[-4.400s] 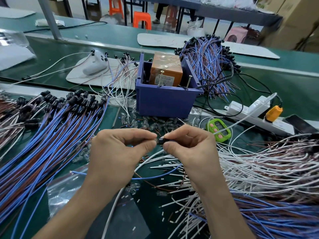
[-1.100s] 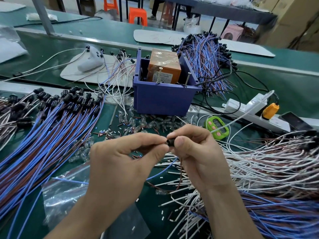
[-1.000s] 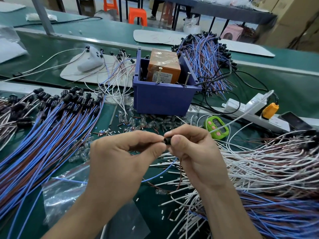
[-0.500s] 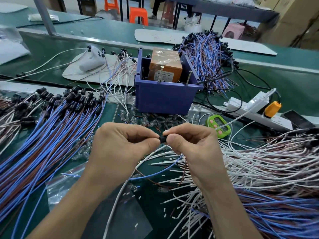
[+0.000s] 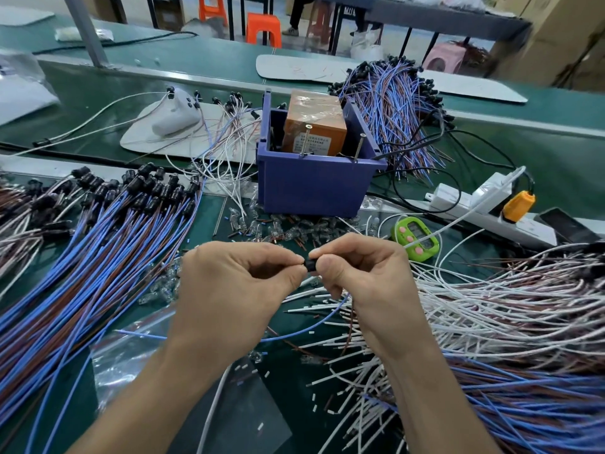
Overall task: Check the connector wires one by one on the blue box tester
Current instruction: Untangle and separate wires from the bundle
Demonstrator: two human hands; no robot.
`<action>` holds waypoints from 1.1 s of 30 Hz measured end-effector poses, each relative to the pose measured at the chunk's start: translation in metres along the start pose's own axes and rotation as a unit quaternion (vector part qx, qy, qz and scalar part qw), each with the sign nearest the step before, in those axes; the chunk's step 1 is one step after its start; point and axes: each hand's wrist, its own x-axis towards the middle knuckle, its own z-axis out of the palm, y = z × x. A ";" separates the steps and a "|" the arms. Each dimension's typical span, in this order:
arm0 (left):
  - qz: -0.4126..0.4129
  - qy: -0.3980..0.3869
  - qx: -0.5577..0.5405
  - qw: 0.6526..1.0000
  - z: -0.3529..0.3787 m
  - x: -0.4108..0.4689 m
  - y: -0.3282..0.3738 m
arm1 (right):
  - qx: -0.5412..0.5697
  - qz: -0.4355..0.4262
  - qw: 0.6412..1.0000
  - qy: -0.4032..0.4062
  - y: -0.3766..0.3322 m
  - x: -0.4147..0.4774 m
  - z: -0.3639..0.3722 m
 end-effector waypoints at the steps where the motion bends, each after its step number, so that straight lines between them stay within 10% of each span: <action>1: 0.016 -0.001 0.012 1.000 0.001 0.000 0.003 | 0.019 0.008 1.000 0.009 0.000 0.001 -0.001; 16: 0.088 0.024 0.072 0.993 0.009 -0.010 0.000 | 0.002 0.041 0.999 0.014 0.001 0.002 -0.003; 26: -0.056 -0.048 -0.151 0.986 0.009 0.006 -0.004 | 0.066 0.069 0.995 0.008 -0.006 0.002 -0.006; 33: -0.008 -0.018 -0.097 0.995 0.008 0.003 -0.004 | 0.065 0.084 0.994 0.011 -0.007 0.001 -0.005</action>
